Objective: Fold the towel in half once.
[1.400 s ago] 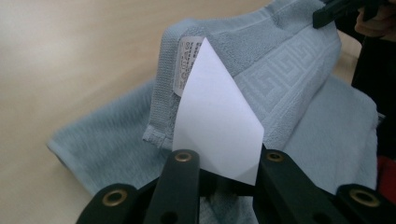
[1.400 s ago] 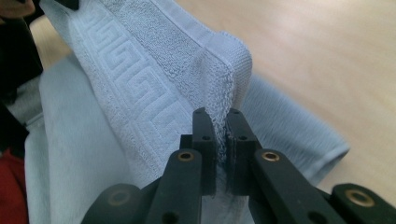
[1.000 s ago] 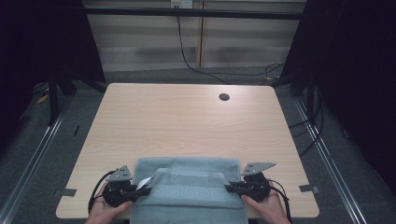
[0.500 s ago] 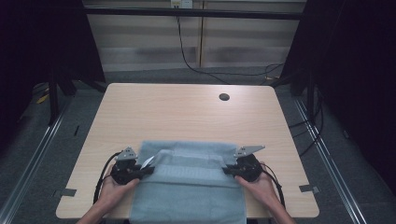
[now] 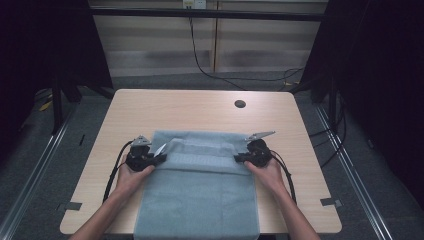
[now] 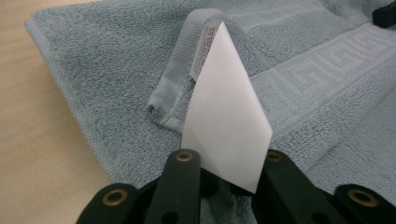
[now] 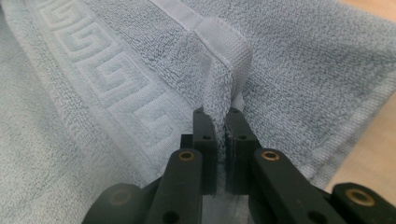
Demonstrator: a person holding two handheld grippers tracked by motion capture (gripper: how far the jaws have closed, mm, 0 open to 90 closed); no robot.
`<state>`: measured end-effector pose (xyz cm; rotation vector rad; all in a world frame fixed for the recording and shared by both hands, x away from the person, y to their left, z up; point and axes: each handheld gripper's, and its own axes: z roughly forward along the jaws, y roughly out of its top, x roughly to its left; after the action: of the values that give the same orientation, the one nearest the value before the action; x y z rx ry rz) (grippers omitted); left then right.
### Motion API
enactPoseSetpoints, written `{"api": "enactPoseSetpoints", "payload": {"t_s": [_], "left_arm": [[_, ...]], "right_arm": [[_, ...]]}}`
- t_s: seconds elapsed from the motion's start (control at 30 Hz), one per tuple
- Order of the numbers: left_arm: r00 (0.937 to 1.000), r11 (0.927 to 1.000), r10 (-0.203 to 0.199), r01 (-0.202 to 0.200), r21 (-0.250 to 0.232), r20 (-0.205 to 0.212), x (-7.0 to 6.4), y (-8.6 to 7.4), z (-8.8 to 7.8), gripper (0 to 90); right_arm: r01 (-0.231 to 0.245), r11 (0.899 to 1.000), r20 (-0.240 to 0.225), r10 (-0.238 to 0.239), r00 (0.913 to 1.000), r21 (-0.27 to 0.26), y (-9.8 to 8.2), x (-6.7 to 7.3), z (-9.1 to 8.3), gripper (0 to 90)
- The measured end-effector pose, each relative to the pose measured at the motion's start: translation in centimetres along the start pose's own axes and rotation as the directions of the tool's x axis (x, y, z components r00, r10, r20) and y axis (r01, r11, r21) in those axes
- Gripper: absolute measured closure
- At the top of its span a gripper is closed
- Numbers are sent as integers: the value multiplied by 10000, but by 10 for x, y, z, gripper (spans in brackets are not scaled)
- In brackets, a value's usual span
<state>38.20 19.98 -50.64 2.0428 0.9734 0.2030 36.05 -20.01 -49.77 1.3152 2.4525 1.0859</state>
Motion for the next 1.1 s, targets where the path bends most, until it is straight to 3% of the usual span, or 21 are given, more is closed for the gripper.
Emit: {"api": "enactPoseSetpoints", "payload": {"t_s": [0.2,0.43,0.57,0.73,0.87,0.97,1.03,1.1], "left_arm": [[9998,9994,-203,202,280,43,18,18,12,835],[9991,9993,-242,251,266,-341,29,31,25,835],[9986,9996,-250,255,115,-471,33,35,31,835],[9960,9993,-325,337,130,-832,40,43,38,835],[9959,9982,-584,590,77,-686,43,43,37,832],[9945,9970,-759,770,116,-728,41,44,34,831],[9959,9979,-590,606,219,-686,39,45,29,833],[9969,9984,-572,570,-67,-532,36,48,22,833]], "right_arm": [[-236,9997,263,236,9994,14,17,-15,12,853],[-486,9985,288,494,9984,-266,23,-24,19,853],[-513,9985,467,522,9975,-191,31,-30,23,853],[-828,9955,791,863,9931,-460,41,-38,33,853],[-1001,9935,932,1049,9901,-545,44,-39,36,853],[-775,9952,987,832,9916,-598,44,-37,34,852],[-653,9960,842,704,9940,-610,46,-35,30,854],[-605,9941,682,668,9954,-896,49,-34,21,853]]}}
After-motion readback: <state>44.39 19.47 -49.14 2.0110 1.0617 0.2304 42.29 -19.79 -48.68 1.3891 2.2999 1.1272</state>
